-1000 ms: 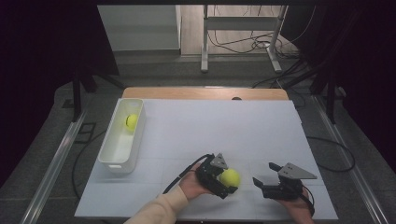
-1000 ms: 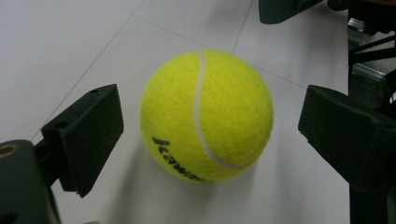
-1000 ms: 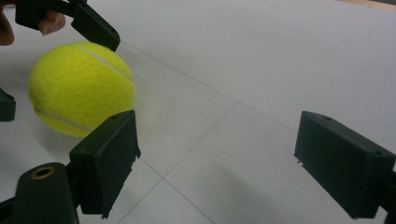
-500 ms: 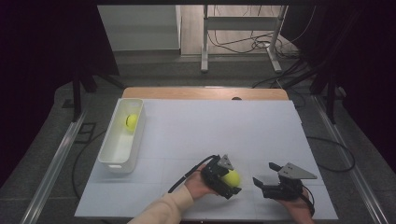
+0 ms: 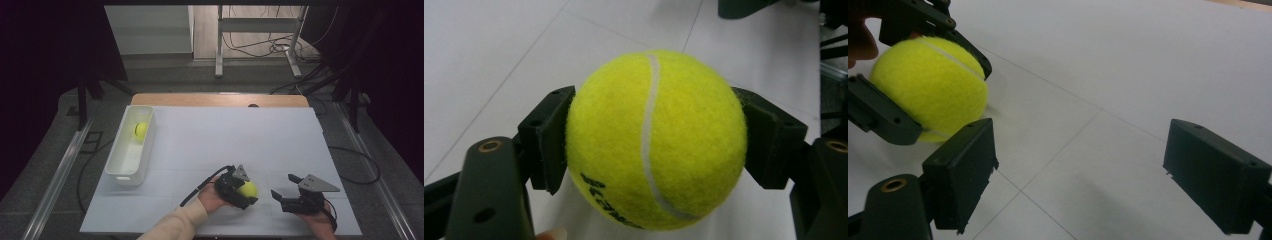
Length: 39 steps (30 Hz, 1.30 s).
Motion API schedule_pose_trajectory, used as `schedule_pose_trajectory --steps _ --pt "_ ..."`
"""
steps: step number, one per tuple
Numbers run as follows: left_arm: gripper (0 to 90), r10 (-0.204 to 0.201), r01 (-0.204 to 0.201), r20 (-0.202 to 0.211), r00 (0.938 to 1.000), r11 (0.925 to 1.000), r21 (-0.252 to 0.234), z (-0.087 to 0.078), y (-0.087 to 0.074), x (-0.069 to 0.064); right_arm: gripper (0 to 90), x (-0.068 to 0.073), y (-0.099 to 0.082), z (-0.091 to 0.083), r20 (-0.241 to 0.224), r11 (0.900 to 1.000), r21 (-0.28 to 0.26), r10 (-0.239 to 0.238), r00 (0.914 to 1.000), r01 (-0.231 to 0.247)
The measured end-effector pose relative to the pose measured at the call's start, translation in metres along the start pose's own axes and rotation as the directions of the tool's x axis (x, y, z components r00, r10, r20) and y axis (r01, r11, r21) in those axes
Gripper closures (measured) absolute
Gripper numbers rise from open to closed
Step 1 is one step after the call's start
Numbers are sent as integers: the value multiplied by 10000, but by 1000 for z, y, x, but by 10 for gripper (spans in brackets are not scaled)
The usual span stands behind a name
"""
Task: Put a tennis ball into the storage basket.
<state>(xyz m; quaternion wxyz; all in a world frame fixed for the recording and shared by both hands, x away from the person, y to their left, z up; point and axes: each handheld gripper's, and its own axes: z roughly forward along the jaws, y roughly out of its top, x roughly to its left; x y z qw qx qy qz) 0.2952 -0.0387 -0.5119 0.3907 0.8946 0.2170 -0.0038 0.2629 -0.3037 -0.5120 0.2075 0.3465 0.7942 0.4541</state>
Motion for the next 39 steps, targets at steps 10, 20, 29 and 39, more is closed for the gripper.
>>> schedule_pose_trajectory --steps 10,20,29,39 --pt "252 -138 133 -83 9999 9984 -557 -14 -2 -1 144 0 0 0 24 10000 -3 -8 10000 8" --pt "251 -261 250 -121 9996 9957 -889 -27 -4 0 143 0 0 0 26 10000 -6 -7 10000 7" --pt "251 -305 277 -191 9994 9908 -1325 -43 -5 -1 143 0 0 0 24 10000 -24 -23 10000 24" --pt "252 -216 158 -337 9992 9862 -1648 -59 -4 0 143 1 0 0 38 10000 14 3 10000 -3"
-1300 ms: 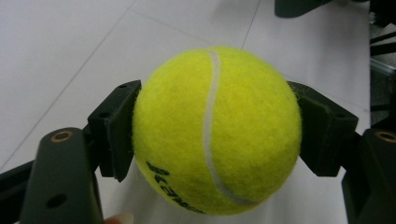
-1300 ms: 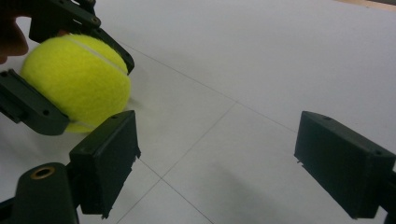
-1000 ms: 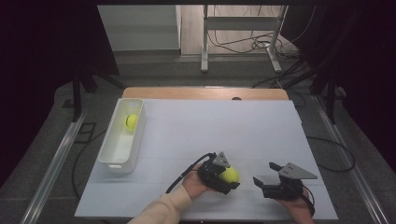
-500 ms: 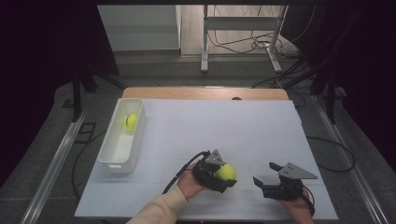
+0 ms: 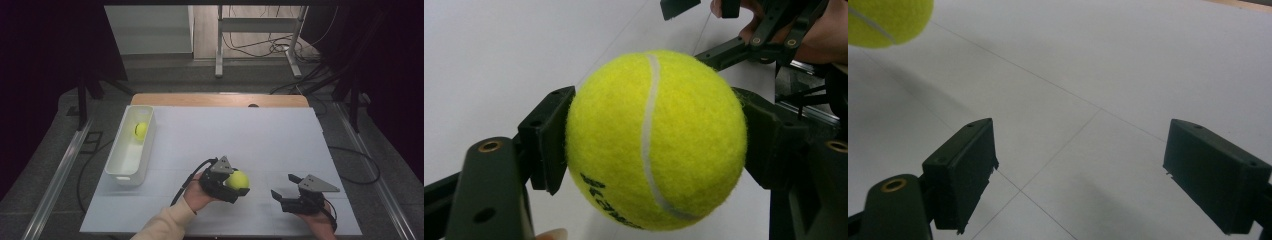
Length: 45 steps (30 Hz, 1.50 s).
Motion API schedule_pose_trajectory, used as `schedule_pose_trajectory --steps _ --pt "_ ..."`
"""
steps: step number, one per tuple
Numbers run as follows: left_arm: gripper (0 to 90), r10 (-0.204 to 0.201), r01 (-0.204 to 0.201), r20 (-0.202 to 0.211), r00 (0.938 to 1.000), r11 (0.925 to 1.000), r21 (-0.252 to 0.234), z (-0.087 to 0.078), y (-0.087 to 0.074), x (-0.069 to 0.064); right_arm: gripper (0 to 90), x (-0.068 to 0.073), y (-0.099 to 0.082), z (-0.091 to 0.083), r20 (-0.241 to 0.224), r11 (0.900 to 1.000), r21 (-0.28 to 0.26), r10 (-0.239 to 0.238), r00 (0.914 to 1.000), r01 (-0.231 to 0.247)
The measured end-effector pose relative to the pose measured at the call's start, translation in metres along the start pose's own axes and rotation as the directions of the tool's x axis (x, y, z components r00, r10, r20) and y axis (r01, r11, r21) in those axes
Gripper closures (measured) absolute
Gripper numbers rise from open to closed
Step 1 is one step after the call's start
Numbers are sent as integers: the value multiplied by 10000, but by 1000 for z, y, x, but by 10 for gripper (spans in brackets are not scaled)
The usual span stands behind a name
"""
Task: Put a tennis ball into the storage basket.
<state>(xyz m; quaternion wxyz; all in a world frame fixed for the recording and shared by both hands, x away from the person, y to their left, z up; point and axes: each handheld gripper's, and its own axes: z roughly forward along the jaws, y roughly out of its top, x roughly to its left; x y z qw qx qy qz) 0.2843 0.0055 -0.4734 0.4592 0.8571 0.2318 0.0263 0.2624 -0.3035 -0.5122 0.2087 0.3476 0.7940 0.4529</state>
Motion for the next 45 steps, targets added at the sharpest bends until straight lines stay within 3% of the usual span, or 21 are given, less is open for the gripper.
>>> schedule_pose_trajectory --steps 28,45 --pt "251 -192 139 -587 9981 9960 -887 -45 5 10 143 -1 0 0 -6 10000 -44 -11 10000 11" --pt "251 -444 261 -1257 9911 9893 -1436 -76 6 21 144 -1 0 0 51 10000 -15 -9 10000 9"
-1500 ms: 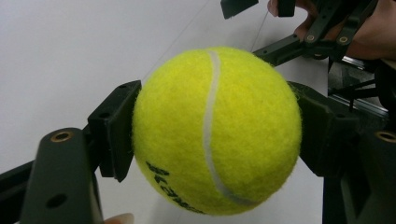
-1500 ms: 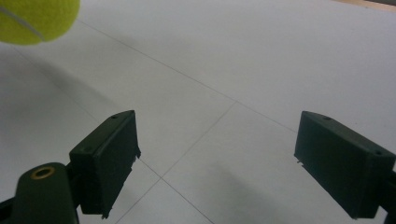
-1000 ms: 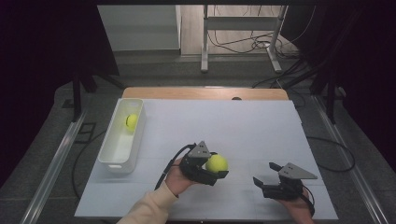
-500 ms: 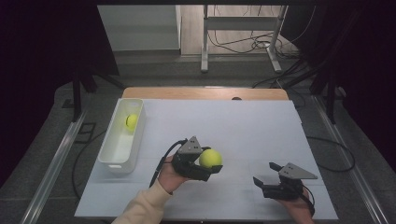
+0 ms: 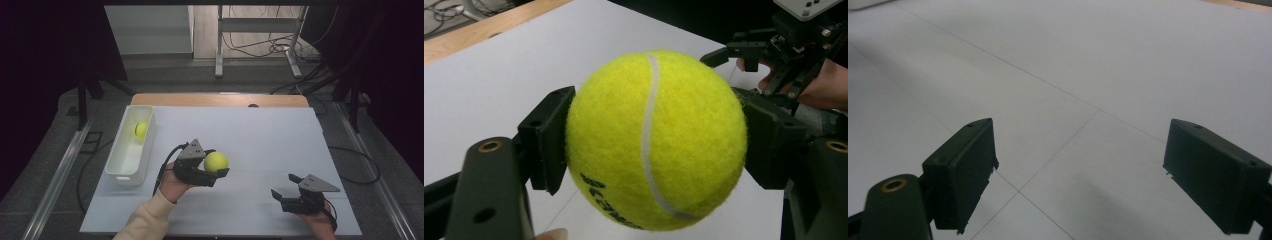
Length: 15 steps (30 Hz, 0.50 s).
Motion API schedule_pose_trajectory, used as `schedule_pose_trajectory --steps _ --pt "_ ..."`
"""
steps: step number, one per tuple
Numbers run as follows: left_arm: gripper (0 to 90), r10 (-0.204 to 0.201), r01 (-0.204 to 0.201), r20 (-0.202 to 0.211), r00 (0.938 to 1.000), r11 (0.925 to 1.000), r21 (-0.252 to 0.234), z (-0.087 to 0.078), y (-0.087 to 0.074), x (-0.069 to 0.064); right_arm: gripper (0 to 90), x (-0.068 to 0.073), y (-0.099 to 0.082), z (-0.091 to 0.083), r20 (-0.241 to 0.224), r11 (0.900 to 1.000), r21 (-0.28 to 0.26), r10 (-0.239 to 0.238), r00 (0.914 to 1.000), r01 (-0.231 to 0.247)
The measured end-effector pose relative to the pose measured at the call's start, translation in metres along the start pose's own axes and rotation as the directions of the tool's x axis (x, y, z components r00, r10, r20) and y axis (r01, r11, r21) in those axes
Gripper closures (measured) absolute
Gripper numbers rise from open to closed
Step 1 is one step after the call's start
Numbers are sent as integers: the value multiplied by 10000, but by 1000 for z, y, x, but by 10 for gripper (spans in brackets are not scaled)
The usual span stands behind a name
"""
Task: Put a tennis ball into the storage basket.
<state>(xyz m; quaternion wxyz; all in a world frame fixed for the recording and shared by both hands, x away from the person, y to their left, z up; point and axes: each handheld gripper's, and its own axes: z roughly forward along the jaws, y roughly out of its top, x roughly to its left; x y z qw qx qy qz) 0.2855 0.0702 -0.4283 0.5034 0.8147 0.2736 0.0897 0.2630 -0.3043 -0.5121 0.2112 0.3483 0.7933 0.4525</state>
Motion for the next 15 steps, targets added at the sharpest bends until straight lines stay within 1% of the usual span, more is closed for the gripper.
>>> schedule_pose_trajectory --steps 5,15 --pt "251 -7 5 -169 9999 10000 -92 -6 1 3 144 1 0 0 -32 10000 6 23 10000 -22" --pt "251 -208 194 -409 9989 9992 -341 -18 2 11 144 1 0 0 -17 10000 23 -3 10000 3"
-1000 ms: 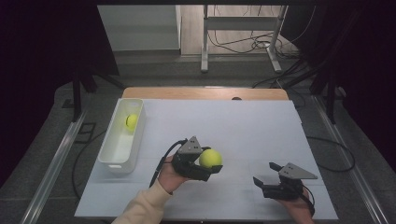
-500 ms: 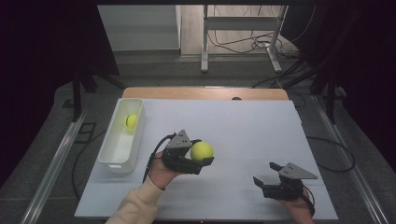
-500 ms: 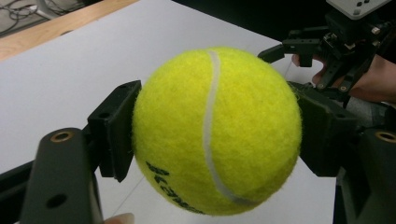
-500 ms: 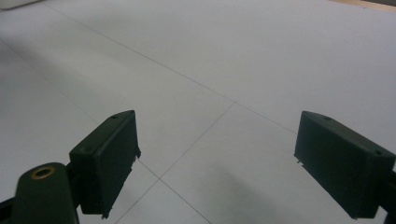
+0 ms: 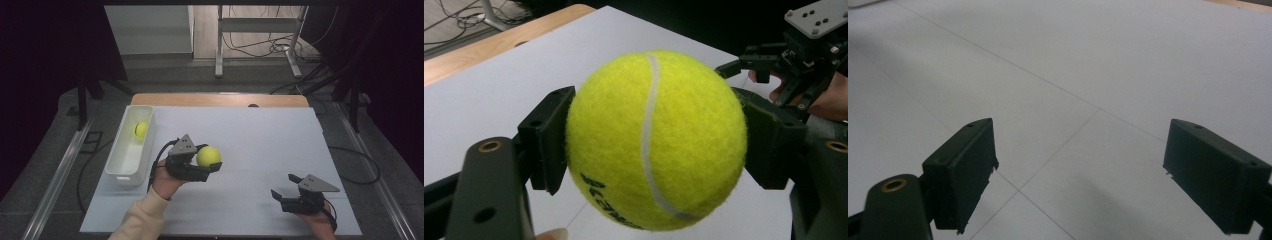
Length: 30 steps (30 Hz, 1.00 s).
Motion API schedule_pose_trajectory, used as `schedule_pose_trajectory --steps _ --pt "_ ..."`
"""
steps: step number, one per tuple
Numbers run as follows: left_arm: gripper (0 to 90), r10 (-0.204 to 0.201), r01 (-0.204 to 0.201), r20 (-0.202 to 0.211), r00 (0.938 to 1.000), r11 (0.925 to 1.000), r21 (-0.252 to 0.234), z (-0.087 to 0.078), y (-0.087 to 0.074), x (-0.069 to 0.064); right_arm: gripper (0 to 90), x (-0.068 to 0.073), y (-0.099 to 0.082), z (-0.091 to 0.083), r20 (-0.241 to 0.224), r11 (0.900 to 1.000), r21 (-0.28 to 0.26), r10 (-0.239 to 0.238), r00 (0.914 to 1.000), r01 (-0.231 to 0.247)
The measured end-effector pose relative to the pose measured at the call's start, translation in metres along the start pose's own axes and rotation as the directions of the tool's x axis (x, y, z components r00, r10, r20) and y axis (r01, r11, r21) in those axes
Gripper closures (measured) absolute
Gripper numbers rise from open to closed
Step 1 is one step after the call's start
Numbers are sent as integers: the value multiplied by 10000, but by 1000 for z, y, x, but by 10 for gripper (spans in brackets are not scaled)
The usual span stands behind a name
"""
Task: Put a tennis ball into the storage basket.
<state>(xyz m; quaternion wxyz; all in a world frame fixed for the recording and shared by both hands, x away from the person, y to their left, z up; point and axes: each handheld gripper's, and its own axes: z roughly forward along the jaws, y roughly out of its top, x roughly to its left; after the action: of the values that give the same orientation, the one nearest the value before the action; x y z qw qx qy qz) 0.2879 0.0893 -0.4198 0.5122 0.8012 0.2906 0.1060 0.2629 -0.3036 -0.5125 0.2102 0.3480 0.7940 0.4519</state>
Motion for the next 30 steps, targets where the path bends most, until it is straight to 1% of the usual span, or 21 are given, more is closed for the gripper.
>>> schedule_pose_trajectory --steps 12,19,24,30 --pt "251 -181 180 -192 9997 9998 -45 -6 -2 8 144 0 0 0 0 10000 -9 -7 10000 7" --pt "251 -315 309 -337 9989 9993 -196 -12 -1 14 144 0 0 0 7 10000 -16 17 10000 -17" --pt "251 -481 465 -439 9979 9983 -358 -19 -1 19 144 0 0 0 5 10000 -17 3 10000 -3" --pt "251 -546 523 -548 9970 9977 -421 -24 -2 24 144 -1 0 0 39 10000 -12 -21 10000 21"
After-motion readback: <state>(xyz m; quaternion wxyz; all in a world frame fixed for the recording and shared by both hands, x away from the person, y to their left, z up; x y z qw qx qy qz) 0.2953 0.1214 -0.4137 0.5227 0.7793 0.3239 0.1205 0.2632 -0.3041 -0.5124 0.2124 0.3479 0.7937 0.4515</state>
